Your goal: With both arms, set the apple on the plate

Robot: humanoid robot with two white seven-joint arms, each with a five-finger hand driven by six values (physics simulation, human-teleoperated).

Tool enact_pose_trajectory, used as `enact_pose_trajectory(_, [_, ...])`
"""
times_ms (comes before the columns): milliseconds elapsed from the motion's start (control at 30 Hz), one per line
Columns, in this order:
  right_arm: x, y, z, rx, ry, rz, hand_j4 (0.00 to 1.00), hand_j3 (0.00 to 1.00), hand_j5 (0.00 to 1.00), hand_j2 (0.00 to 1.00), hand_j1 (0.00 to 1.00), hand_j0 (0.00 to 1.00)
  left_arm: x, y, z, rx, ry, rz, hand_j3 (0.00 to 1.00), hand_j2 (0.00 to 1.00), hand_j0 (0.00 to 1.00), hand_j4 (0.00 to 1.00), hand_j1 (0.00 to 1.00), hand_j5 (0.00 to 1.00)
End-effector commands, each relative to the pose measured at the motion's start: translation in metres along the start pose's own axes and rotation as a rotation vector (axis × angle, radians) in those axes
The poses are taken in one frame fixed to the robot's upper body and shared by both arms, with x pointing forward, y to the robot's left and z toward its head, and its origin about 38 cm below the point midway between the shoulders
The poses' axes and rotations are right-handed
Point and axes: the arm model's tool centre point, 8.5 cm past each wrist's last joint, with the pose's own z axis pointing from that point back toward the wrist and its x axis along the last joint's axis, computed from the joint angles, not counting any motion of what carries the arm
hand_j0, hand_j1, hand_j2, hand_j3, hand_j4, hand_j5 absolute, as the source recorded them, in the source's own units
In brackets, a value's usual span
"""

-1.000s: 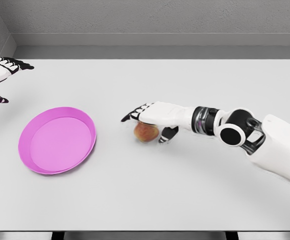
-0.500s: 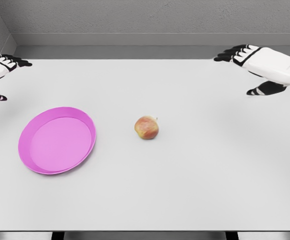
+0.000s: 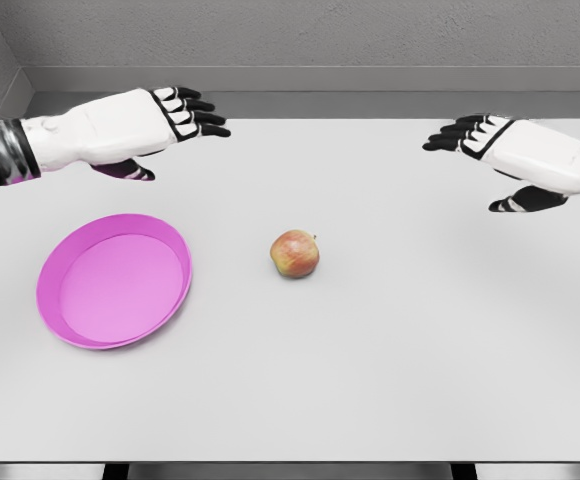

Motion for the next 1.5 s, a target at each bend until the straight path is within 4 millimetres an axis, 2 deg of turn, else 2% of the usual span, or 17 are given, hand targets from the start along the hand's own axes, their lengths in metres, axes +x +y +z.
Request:
enact_pose_trajectory(0, [0.006,-0.003,-0.001,0.002,-0.016,0.009,1.0,1.0,1.0,1.0,1.0,1.0,0.031,-0.024,-0.033,-0.052,-0.111,0.024,1.0,1.0,1.0,1.0,1.0,1.0])
enact_pose_trajectory(67, [0.002,-0.003,0.001,-0.001,-0.007,0.001,1.0,1.0,1.0,1.0,1.0,1.0,0.042,-0.02,-0.051,-0.077,-0.172,-0.003,1.0,1.0,1.0,1.0,1.0,1.0])
enact_pose_trajectory(133, [-0.004,0.0,0.004,0.0,0.013,-0.014,1.0,1.0,1.0,1.0,1.0,1.0,0.048,-0.025,-0.056,-0.097,-0.194,-0.002,1.0,1.0,1.0,1.0,1.0,1.0])
enact_pose_trajectory(233, [-0.002,0.0,0.003,0.001,0.006,-0.01,1.0,1.0,1.0,1.0,1.0,1.0,0.071,-0.022,-0.084,-0.13,-0.293,-0.038,1.0,1.0,1.0,1.0,1.0,1.0])
enact_pose_trajectory(300, [-0.003,0.002,0.003,0.005,0.009,-0.014,1.0,1.0,1.0,1.0,1.0,1.0,0.072,-0.018,-0.086,-0.14,-0.303,-0.06,1.0,1.0,1.0,1.0,1.0,1.0])
enact_pose_trajectory(433, [-0.002,-0.001,0.003,0.002,0.006,-0.008,1.0,1.0,1.0,1.0,1.0,1.0,0.086,-0.01,-0.099,-0.168,-0.359,-0.151,1.0,1.0,1.0,1.0,1.0,1.0])
enact_pose_trajectory(633, [-0.001,0.001,0.001,0.003,0.001,-0.01,1.0,1.0,1.0,1.0,1.0,1.0,0.09,-0.015,-0.101,-0.196,-0.368,-0.202,1.0,1.0,1.0,1.0,1.0,1.0])
enact_pose_trajectory(800, [0.001,0.004,-0.001,0.005,-0.005,-0.018,1.0,1.0,1.0,1.0,1.0,1.0,0.102,-0.018,-0.117,-0.216,-0.402,-0.259,1.0,1.0,1.0,1.0,1.0,1.0])
enact_pose_trajectory(1000, [0.006,0.008,-0.006,0.014,-0.024,-0.02,1.0,1.0,1.0,1.0,1.0,1.0,0.107,-0.024,-0.122,-0.25,-0.414,-0.297,1.0,1.0,1.0,1.0,1.0,1.0])
enact_pose_trajectory(1300, [0.006,0.007,-0.006,0.015,-0.023,-0.02,1.0,1.0,1.0,1.0,1.0,1.0,0.105,-0.031,-0.122,-0.313,-0.408,-0.334,1.0,1.0,1.0,1.0,1.0,1.0])
enact_pose_trajectory(1467, [0.006,0.008,-0.006,0.016,-0.023,-0.021,1.0,1.0,1.0,1.0,1.0,1.0,0.101,-0.038,-0.12,-0.42,-0.387,-0.357,1.0,1.0,1.0,1.0,1.0,1.0])
